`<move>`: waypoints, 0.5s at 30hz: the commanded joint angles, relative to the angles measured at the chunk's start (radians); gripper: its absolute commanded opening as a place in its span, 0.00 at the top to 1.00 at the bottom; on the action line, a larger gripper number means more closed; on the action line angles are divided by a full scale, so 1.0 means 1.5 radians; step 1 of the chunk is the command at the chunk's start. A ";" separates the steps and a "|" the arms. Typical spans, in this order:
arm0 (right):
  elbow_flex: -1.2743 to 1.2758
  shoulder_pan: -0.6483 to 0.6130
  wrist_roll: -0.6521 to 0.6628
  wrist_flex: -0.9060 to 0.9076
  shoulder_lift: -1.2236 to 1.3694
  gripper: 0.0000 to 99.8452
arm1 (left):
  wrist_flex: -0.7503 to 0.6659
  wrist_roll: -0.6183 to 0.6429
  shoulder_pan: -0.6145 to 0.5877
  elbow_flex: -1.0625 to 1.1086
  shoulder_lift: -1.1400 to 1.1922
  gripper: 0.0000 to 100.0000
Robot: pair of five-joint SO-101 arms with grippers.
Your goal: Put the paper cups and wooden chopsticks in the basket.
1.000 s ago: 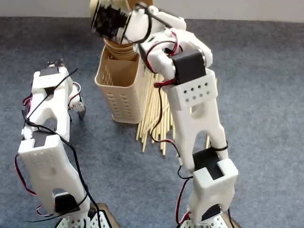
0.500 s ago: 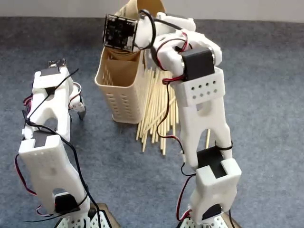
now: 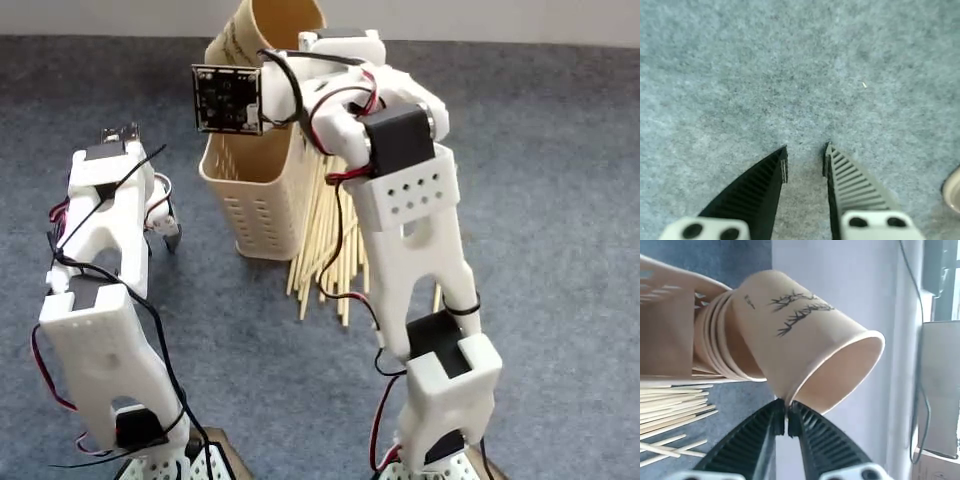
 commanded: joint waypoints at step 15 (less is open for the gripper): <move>-0.028 0.057 -0.189 -0.058 -0.005 0.90 | -0.002 -0.005 0.021 0.003 -0.023 0.86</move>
